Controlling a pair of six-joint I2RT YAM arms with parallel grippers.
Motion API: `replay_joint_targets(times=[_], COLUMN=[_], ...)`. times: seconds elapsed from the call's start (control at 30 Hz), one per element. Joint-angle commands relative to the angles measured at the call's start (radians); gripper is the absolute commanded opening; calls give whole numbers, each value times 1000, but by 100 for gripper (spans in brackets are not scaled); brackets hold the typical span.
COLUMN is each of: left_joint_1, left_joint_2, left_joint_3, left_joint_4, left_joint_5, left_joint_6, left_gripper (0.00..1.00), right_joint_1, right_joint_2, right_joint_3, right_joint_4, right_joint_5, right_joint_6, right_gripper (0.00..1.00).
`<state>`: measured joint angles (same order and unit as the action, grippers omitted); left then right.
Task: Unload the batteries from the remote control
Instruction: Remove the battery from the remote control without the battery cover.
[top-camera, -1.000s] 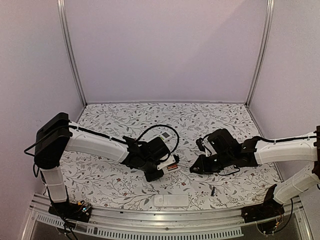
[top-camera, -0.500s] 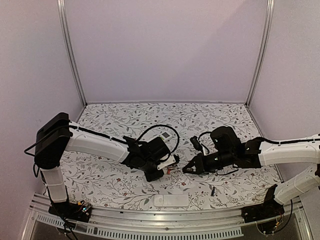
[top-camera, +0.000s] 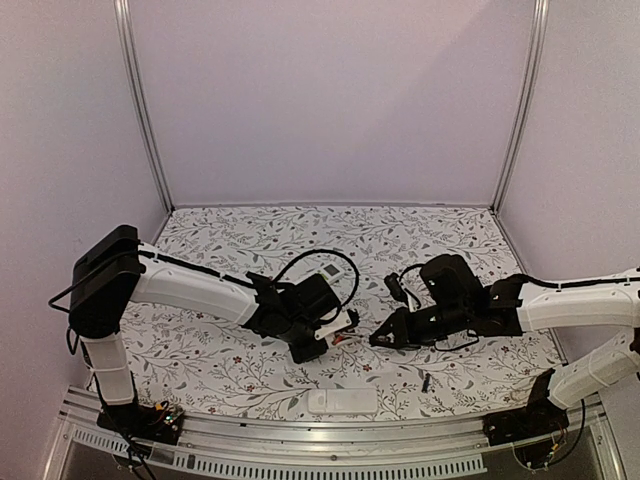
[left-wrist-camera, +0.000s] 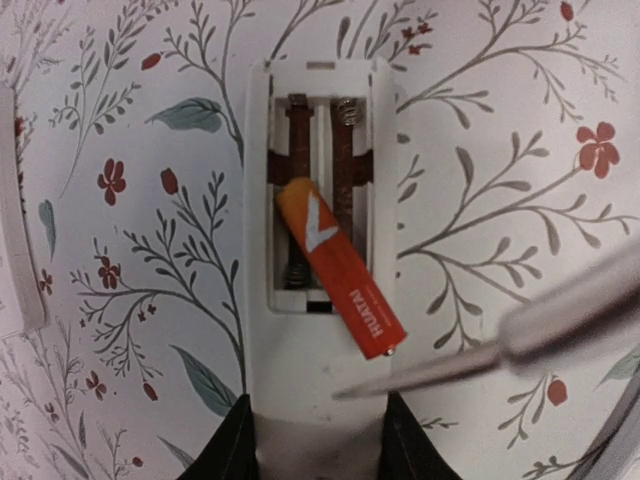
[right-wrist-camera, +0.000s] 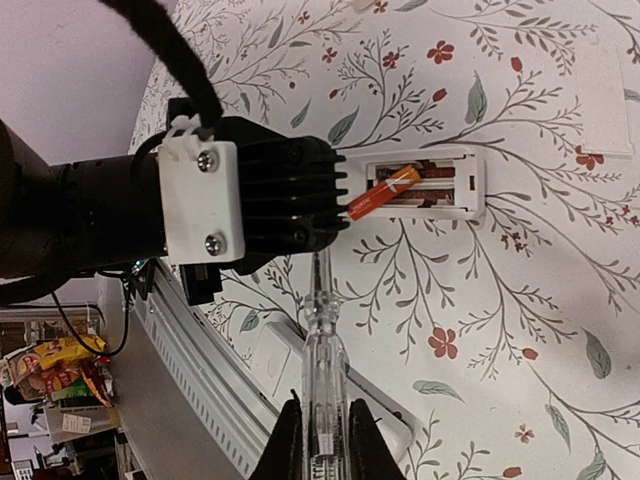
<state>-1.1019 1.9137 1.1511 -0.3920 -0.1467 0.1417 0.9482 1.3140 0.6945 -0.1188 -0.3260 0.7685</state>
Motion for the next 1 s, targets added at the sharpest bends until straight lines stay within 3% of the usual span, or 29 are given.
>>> replay_joint_targets(times=[0.0,0.57,0.97], left_joint_1=[-21,-23,-24], left_joint_2=[94,94,96], left_joint_3=[-28,-28,-28], left_joint_4=[-15,-16,-16], left_joint_5=[22,20,16], left_joint_6=[9,11,11], left_gripper=[16,16,16], right_joint_1=[1,1,1], right_joint_2=[1,103,135], right_joint_3=[31,66,48], right_joint_4=[-98,-107,8], right_joint_5=[120,181,107], right_joint_6=[-17,-67,-111], right_gripper=[0,0,0])
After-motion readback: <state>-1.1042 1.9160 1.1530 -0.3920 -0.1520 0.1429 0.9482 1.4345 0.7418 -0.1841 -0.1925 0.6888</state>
